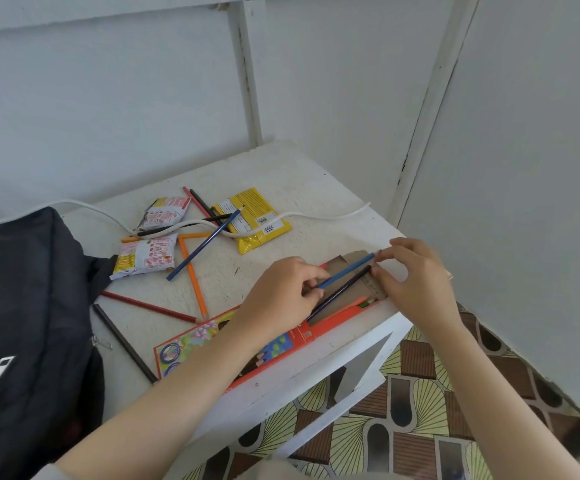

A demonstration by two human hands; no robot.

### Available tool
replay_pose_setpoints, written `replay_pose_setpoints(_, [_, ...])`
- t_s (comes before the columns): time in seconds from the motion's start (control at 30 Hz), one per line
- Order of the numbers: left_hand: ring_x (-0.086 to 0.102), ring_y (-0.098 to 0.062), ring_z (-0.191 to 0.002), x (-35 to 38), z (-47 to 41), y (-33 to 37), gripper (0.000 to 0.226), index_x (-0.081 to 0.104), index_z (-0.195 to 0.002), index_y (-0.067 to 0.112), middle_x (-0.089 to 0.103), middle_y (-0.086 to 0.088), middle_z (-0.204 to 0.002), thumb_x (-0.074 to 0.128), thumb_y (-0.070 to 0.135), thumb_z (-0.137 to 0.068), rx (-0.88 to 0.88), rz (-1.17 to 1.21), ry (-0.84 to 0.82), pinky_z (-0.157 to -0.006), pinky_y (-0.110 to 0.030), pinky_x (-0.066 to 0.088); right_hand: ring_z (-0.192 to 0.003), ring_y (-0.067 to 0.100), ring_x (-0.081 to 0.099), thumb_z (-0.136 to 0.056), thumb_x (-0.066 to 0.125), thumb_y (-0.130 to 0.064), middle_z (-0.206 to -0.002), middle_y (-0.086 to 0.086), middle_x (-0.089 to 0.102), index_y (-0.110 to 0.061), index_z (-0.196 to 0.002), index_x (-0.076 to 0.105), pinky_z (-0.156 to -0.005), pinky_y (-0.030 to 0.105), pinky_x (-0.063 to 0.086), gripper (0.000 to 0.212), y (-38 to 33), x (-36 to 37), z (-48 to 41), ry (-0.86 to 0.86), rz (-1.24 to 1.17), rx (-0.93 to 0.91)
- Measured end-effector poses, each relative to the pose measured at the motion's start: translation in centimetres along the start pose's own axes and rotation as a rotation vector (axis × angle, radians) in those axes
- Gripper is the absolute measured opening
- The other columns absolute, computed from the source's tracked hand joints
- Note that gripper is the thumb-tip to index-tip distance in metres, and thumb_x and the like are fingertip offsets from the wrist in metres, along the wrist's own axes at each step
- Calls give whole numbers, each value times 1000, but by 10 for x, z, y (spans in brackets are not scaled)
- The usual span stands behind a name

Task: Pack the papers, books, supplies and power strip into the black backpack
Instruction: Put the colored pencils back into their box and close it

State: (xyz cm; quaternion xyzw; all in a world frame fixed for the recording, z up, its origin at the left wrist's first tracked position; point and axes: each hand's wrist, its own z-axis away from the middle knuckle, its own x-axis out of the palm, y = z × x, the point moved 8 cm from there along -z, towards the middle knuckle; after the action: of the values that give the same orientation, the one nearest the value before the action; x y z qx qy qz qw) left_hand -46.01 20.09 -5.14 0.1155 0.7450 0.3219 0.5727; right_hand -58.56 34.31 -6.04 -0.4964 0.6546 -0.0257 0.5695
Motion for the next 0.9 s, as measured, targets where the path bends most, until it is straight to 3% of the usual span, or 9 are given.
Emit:
replay_pose_setpoints(0.13, [53,-9,-85,-1,15,-2,29,65,-117,21,60,3,-94,60,21,-88,20,-112,42,-73,-29,51,-109,29,54,-78,74,-14,-114,9,62,-15,-88,72,-90,42,43,11,-2,-1,3,66,9,-18])
replay_pose_setpoints(0.23, [54,-14,-88,-5,23,3,17,72,-93,14,60,1,-93,62,26,-87,66,-177,113,-71,-29,49,-108,30,54,-78,73,-12,-114,10,63,-15,-88,72,-90,46,44,11,-4,-2,6,90,28,-19])
replay_pose_setpoints(0.3, [54,-15,-82,-4,28,6,22,71,-74,12,59,1,-87,63,31,-84,106,-235,156,-67,-29,47,-108,31,54,-79,71,-9,-115,11,63,-15,-89,73,-88,50,45,12,-5,0,8,92,39,-27])
replay_pose_setpoints(0.4, [57,-17,-82,-3,36,3,30,68,-70,13,59,0,-89,56,38,-82,103,-241,212,-70,-31,48,-106,32,55,-80,67,-3,-116,13,63,-13,-93,75,-86,53,45,18,-8,1,12,86,29,-60])
replay_pose_setpoints(0.57, [54,-16,-99,1,44,-1,38,73,-99,18,59,-1,-110,49,44,-85,90,-185,217,-84,-30,43,-115,30,51,-78,44,-23,-123,10,60,-20,-88,77,-96,45,36,34,-22,4,22,6,-46,-113])
replay_pose_setpoints(0.67, [52,-14,-101,-1,43,1,35,73,-77,16,61,-1,-111,48,40,-86,123,-154,237,-85,-31,43,-121,26,46,-78,41,-28,-129,8,56,-22,-93,76,-99,37,27,39,-28,7,29,-29,-36,-130])
replay_pose_setpoints(0.73, [54,-14,-98,-4,44,2,37,63,-60,13,62,-3,-108,50,36,-86,146,-150,270,-83,-32,43,-124,29,43,-79,43,-27,-134,10,53,-21,-101,74,-100,37,25,38,-28,10,32,-19,36,-140])
replay_pose_setpoints(0.9, [54,-15,-95,-6,45,3,37,58,-57,11,63,-2,-104,51,33,-86,166,-157,294,-80,-31,44,-128,32,39,-78,43,-29,-139,12,49,-23,-86,77,-103,38,21,36,-35,9,35,-15,25,-170])
